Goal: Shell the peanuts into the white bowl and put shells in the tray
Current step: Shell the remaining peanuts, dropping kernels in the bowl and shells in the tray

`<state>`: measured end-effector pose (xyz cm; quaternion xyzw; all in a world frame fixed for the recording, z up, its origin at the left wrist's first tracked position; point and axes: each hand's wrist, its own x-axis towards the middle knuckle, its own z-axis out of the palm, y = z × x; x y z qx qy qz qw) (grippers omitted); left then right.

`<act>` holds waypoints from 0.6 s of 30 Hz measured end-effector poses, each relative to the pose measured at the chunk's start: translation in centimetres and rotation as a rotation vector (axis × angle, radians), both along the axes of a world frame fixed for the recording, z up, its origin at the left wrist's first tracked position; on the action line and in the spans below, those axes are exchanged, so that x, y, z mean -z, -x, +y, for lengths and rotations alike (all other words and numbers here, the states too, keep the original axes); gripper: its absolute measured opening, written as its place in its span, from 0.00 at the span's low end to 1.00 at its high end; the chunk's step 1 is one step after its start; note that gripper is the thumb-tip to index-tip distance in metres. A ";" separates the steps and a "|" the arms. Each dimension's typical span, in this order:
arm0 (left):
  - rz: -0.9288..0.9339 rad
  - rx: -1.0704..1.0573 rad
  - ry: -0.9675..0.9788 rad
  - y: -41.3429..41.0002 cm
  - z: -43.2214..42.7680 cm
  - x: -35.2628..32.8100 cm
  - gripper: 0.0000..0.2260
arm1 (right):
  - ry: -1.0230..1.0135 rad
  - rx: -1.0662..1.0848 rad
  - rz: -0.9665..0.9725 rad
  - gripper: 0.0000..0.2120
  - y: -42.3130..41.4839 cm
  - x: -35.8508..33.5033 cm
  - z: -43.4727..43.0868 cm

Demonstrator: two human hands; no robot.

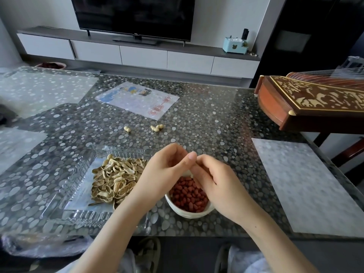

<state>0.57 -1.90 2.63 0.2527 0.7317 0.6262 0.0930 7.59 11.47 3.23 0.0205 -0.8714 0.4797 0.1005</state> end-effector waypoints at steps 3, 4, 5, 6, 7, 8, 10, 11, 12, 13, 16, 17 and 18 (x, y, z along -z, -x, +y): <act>0.020 -0.001 0.065 0.0 0.0 0.0 0.20 | 0.014 -0.035 -0.038 0.06 -0.1 0.2 0.4; 0.019 0.005 0.083 -0.1 0.0 0.0 0.21 | 0.033 -0.038 -0.035 0.05 -0.2 0.3 0.4; 0.018 0.015 0.092 -0.2 0.1 -0.1 0.20 | 0.050 -0.037 -0.024 0.05 -0.2 0.4 0.5; 0.024 0.030 0.088 -0.3 0.1 -0.1 0.20 | 0.053 -0.033 -0.013 0.06 -0.2 0.4 0.5; 0.043 0.044 0.075 -0.4 0.1 -0.2 0.20 | 0.043 -0.028 -0.001 0.07 -0.3 0.4 0.5; 0.073 0.048 0.057 -0.4 0.1 -0.2 0.20 | 0.019 -0.019 0.011 0.08 -0.3 0.3 0.5; 0.120 0.032 0.032 -0.5 0.1 -0.4 0.21 | -0.039 -0.020 0.047 0.09 -0.3 -0.2 0.4; 0.119 0.031 0.018 -0.6 0.1 -0.5 0.20 | -0.045 -0.034 0.068 0.09 -0.4 -0.4 0.3; 0.096 0.044 -0.005 -0.7 0.2 -0.5 0.19 | -0.027 -0.047 0.085 0.09 -0.4 -0.6 0.0; 0.058 0.073 -0.036 -0.9 0.4 -0.5 0.17 | 0.009 -0.055 0.098 0.11 -0.5 -0.7 -0.2; -0.013 0.127 -0.109 -1.2 0.9 -0.2 0.16 | 0.108 -0.033 0.130 0.14 -0.4 -0.6 -0.8; -0.007 0.112 -0.120 -1.3 1.1 0.0 0.17 | 0.115 -0.017 0.146 0.15 -0.4 -0.4 -0.9; 0.009 0.086 -0.132 -1.5 1.3 0.0 0.18 | 0.116 -0.003 0.162 0.16 -0.3 -0.2 -1.0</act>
